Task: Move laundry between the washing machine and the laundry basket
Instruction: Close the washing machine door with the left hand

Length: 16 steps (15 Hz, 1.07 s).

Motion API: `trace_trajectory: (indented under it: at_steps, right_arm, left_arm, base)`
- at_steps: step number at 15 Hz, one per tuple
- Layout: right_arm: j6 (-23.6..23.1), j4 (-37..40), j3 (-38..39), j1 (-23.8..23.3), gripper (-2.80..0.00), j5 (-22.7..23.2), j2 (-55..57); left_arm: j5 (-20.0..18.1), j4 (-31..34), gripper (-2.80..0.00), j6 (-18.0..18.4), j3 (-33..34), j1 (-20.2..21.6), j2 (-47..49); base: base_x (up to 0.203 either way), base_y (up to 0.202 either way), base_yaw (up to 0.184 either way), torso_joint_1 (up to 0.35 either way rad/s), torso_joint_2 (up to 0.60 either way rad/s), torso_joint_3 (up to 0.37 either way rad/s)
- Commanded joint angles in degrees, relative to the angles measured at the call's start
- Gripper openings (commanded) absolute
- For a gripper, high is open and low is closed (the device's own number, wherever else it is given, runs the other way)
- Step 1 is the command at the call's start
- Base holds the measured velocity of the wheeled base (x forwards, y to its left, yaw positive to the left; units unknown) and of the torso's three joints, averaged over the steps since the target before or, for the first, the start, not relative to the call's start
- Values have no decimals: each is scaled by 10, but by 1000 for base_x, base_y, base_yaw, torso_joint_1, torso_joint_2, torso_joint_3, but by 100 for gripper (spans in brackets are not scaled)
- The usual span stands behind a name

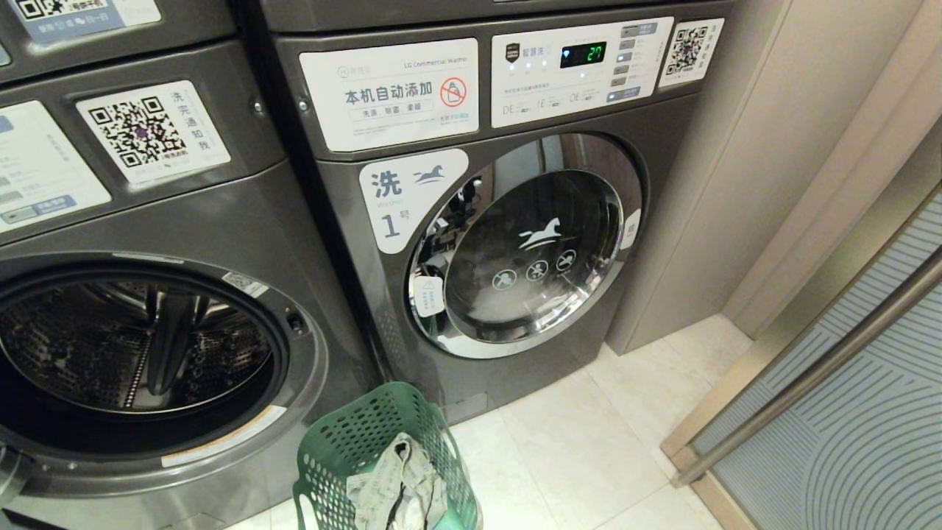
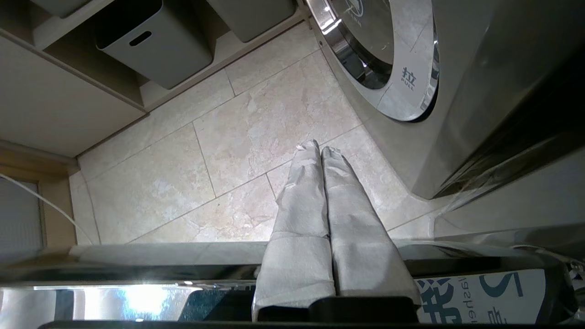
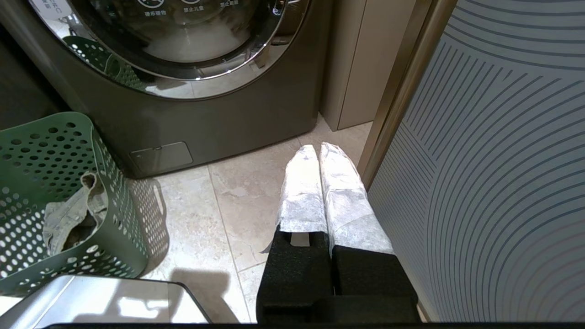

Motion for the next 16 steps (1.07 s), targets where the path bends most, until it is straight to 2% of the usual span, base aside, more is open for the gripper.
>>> trace_trajectory:
  at_steps: [1,5,7,8,12,16]
  right_arm:
    - [-1,0,0,0,-280,0,0]
    - [0,0,0,0,-280,0,0]
    - [-1,0,0,0,-280,0,1]
    - [0,0,0,0,-280,0,0]
    - [0,0,0,0,-280,0,0]
    - [-1,0,0,0,-280,0,0]
  left_arm:
    - [1,-1,-280,-1,12,0,-11]
    - [-10,-7,-280,-4,18,0,-12]
    - [-70,-20,-280,-4,17,1,-15]
    - [-82,-28,-280,-2,20,4,-20]
    - [-80,-30,-280,0,24,4,-25]
    - [-31,-31,-280,-1,14,5,-26]
  base:
    - [0,0,0,0,0,0]
    - [0,0,0,0,0,0]
    - [0,0,0,0,0,0]
    - [0,0,0,0,0,0]
    - [0,0,0,0,0,0]
    - [0,0,0,0,0,0]
